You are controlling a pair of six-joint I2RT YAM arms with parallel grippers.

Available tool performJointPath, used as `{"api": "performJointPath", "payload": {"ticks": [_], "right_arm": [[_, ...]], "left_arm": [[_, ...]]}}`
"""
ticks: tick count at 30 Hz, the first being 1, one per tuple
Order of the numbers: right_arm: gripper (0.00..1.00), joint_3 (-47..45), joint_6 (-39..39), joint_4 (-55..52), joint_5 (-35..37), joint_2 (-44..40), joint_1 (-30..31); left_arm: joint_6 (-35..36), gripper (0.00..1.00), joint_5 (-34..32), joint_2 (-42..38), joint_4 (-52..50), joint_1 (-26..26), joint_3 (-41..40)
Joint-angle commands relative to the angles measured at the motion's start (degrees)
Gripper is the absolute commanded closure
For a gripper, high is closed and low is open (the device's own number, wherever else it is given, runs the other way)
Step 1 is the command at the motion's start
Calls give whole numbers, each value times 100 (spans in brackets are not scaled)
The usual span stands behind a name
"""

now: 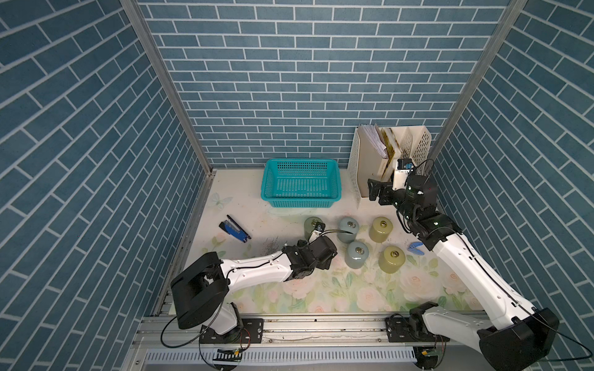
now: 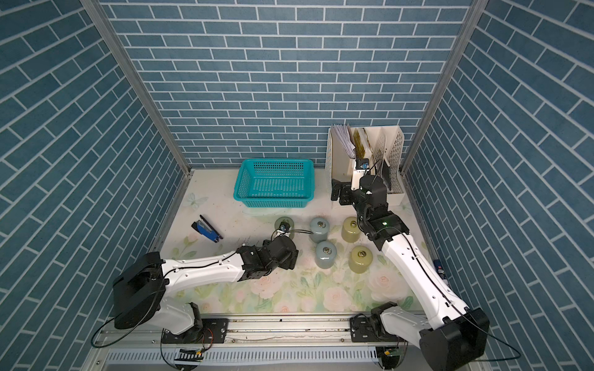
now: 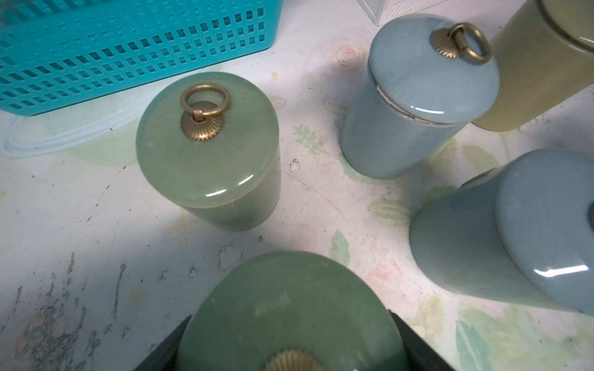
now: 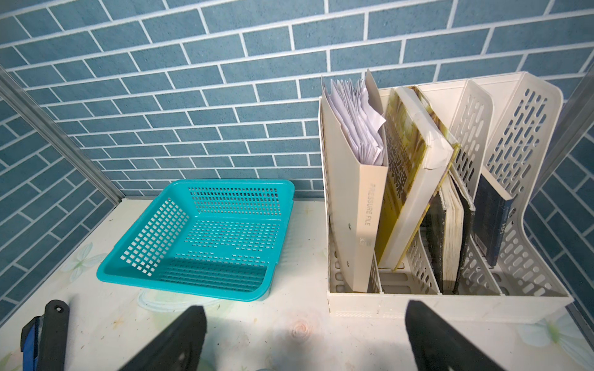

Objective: Take the tea canister out of the basket
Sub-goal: Place the tea canister at the center of the board.

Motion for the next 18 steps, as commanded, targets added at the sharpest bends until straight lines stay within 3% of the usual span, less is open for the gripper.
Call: {"api": "performJointPath", "payload": {"ticks": [1,5,7,10,15,18], "right_arm": [[0,-31,19,-30,94,-41,26],[0,-77,-18,-56,78,-63,27],[0,-143,-82,-9,99,-76,41],[0,-230,-163,-17,102,-27,41],[0,-318,-231,11,-3,-85,54],[0,-390,-325,111,72,-242,49]], "left_arm": [[-56,60,-85,120,336,16,-16],[-144,50,-169,68,391,13,-121],[-148,40,-244,48,383,18,-153],[-134,37,-341,75,319,14,-125],[-213,0,-446,81,325,16,-180],[-166,0,-533,-62,363,12,-142]]}}
